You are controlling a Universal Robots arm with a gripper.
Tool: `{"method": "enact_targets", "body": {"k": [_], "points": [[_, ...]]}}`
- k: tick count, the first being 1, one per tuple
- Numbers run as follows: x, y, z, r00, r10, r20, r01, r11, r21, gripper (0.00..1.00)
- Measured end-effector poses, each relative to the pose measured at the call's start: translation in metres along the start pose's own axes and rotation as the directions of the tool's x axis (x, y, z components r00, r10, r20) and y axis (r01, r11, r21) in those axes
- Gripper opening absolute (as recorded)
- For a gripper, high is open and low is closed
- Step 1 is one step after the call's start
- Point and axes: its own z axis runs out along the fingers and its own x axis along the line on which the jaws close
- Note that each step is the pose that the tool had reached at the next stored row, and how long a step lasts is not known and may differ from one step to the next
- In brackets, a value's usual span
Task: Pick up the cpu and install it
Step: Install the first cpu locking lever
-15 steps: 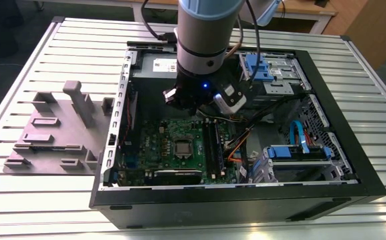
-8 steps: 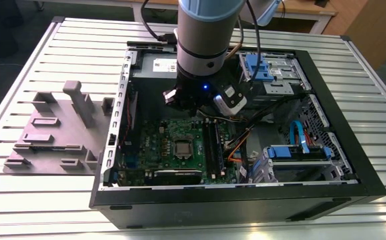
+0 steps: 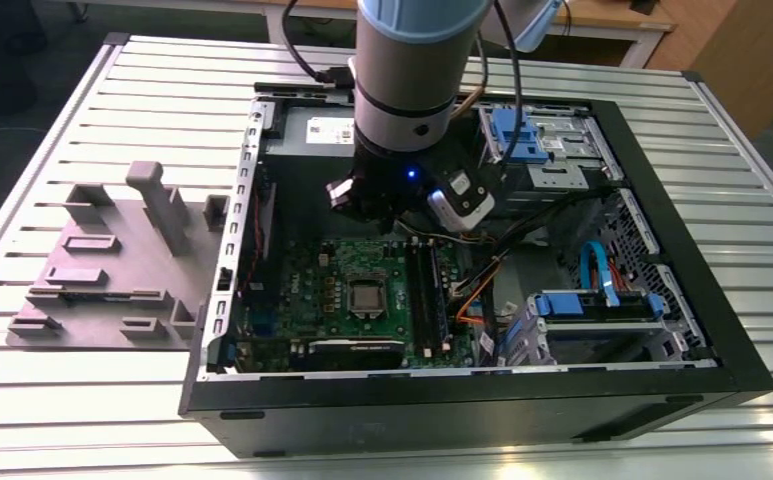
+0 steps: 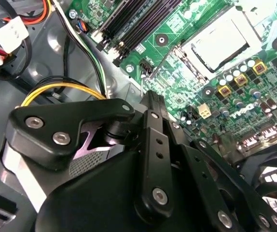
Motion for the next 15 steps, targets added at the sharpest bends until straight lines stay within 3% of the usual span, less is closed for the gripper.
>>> {"method": "enact_targets", "body": {"k": [6, 15], "points": [[-0.0014, 0.0023, -0.0156, 1.0000, 0.000, 0.0001, 0.000, 1.0000, -0.0002, 0.10], [-0.0017, 0.0031, -0.0162, 1.0000, 0.000, -0.0001, 0.000, 1.0000, 0.0001, 0.10]]}}
